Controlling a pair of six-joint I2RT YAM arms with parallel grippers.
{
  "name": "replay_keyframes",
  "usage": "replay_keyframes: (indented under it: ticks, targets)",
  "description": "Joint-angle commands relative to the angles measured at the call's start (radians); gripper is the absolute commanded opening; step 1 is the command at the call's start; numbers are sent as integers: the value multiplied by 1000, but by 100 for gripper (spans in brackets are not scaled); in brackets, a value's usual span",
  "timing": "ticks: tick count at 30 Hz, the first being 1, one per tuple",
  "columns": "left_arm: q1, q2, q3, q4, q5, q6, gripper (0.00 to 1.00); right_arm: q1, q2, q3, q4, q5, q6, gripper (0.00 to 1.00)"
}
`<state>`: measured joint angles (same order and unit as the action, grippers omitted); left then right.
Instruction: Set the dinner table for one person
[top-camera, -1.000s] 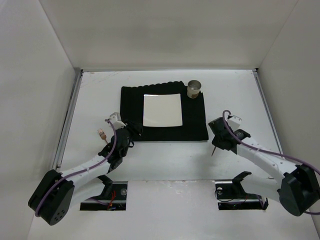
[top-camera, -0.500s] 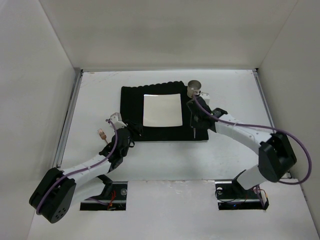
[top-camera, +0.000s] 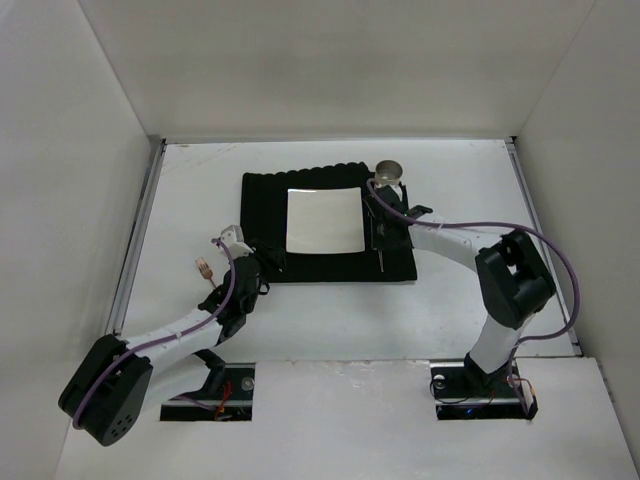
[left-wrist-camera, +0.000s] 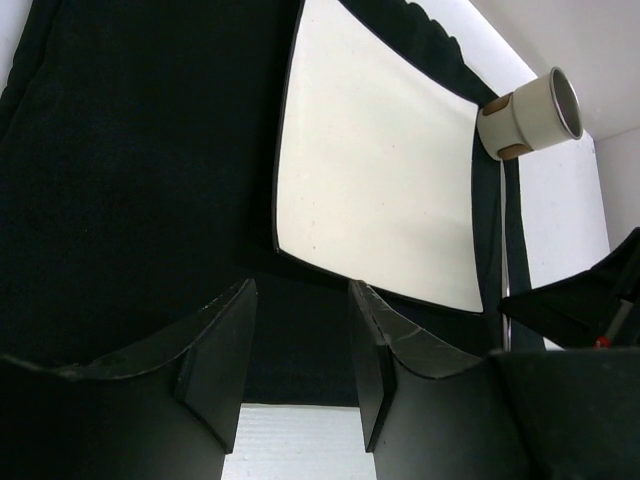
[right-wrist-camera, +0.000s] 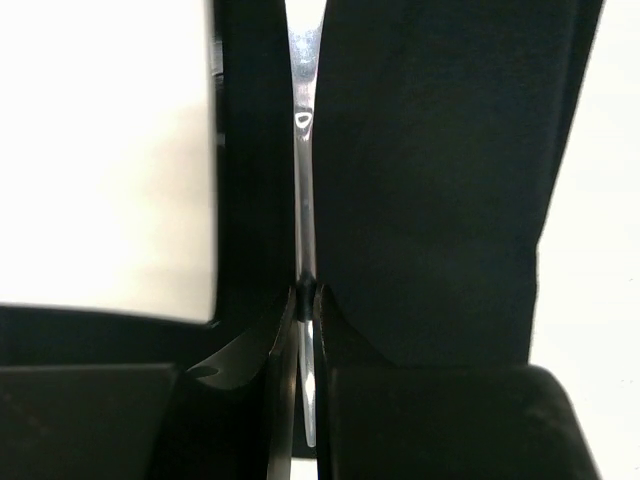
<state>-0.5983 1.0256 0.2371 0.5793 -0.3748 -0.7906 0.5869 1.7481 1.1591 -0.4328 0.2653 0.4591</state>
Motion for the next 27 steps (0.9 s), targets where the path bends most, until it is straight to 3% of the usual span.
replay_keyframes:
  ticks: [1, 19, 27]
  targets:
    - [7, 5, 1, 37, -10, 2, 40, -32, 7, 27, 42, -8, -8, 8]
    - [9, 24, 1, 48, -9, 1, 40, -69, 65, 31, 19, -17, 1, 14]
    - [10, 25, 4, 48, -19, 11, 39, -59, -67, 4, 29, 11, 13, 47]
